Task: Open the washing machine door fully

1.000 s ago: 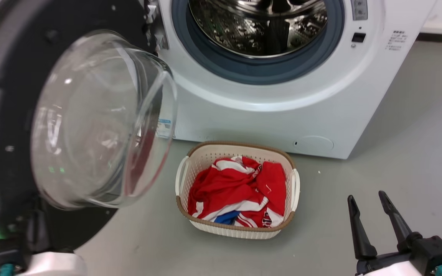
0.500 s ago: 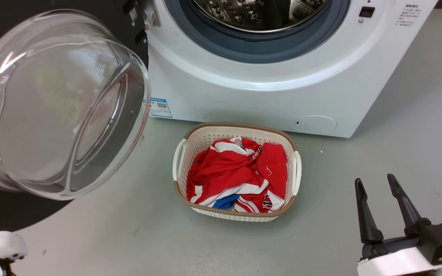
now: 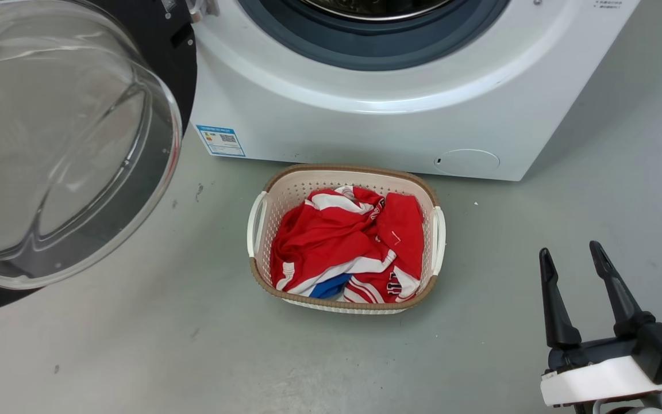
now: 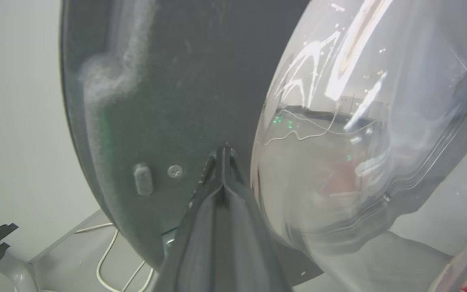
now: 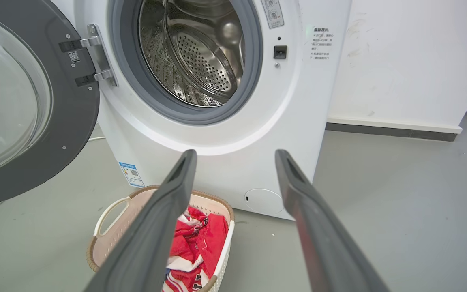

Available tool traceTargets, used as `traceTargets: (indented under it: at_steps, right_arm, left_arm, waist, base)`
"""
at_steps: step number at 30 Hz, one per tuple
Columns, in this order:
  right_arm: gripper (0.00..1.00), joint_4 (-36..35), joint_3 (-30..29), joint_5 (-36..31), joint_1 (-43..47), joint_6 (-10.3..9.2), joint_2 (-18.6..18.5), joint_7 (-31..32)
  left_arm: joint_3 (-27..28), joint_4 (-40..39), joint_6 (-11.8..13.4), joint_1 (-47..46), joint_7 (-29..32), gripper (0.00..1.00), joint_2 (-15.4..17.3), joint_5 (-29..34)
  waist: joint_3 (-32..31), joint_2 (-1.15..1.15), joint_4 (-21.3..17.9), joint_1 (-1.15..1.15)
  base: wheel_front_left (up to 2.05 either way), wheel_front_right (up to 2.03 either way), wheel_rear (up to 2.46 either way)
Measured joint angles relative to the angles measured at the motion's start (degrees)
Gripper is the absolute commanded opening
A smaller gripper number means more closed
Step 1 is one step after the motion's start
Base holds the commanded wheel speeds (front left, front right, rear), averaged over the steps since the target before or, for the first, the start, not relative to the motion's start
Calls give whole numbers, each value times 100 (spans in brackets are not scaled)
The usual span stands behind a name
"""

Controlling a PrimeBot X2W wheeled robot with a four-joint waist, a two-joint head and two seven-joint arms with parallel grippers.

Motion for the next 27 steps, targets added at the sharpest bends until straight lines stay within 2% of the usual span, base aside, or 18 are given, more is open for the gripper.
traceTargets:
  at_steps: [6,15,20,27]
  right_arm:
    - [100,-10,-24,0,-6,0,0,0]
    - [100,19,-38,18,-3,0,0,0]
    - [100,27,-91,73,51,0,-1,0]
    - [100,86,-141,157,327,0,0,0]
  left_arm:
    - [165,493,-120,-337,0,0,146,-43]
    - [272,873,-323,-500,1,0,147,133]
    - [336,564,-426,-215,2,0,55,427]
    - [312,-202,-584,276,1,0,-253,777]
  waist:
    - [84,0,-66,0]
    - [2,0,-119,0]
    - [-237,0,-150,0]
    - [-718,0,-125,-1]
  base:
    - [0,0,0]
    - [0,0,0]
    - [0,0,0]
    - [0,0,0]
